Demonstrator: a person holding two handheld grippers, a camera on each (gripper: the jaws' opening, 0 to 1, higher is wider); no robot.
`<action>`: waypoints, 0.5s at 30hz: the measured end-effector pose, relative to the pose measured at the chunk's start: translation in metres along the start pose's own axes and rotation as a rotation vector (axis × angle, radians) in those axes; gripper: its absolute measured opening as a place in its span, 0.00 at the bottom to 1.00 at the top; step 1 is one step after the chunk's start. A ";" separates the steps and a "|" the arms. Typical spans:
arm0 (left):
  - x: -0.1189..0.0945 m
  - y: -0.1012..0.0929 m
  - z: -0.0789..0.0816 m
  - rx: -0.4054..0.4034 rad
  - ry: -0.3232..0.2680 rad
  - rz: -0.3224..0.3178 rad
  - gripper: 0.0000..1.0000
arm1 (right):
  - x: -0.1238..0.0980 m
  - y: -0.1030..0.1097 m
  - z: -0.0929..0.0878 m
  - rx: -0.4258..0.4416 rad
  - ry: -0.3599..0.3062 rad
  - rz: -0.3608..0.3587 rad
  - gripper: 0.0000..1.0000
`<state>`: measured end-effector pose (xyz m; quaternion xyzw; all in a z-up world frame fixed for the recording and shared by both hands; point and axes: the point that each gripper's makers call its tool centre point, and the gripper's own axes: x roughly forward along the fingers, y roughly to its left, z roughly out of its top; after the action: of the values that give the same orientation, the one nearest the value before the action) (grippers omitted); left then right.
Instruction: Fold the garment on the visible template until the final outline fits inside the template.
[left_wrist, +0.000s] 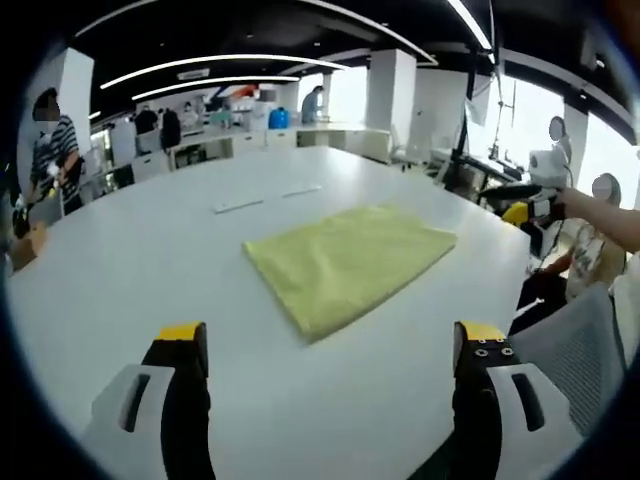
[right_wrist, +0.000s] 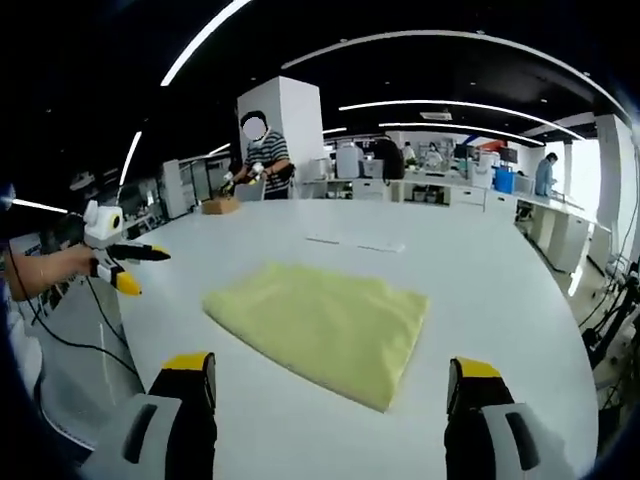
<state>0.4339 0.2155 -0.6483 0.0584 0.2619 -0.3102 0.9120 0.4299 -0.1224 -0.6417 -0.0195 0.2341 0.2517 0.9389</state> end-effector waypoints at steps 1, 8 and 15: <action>-0.002 0.000 0.000 0.002 -0.003 0.002 0.99 | 0.000 0.000 -0.001 0.000 0.002 -0.007 0.95; -0.011 -0.004 -0.011 0.036 0.009 0.031 0.99 | -0.007 0.005 -0.002 0.002 -0.007 0.002 0.96; -0.020 -0.007 -0.017 -0.007 -0.017 0.029 0.99 | -0.008 0.010 -0.015 -0.031 0.055 0.019 0.97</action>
<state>0.4088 0.2250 -0.6527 0.0563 0.2541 -0.2965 0.9189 0.4123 -0.1193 -0.6504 -0.0386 0.2562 0.2635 0.9292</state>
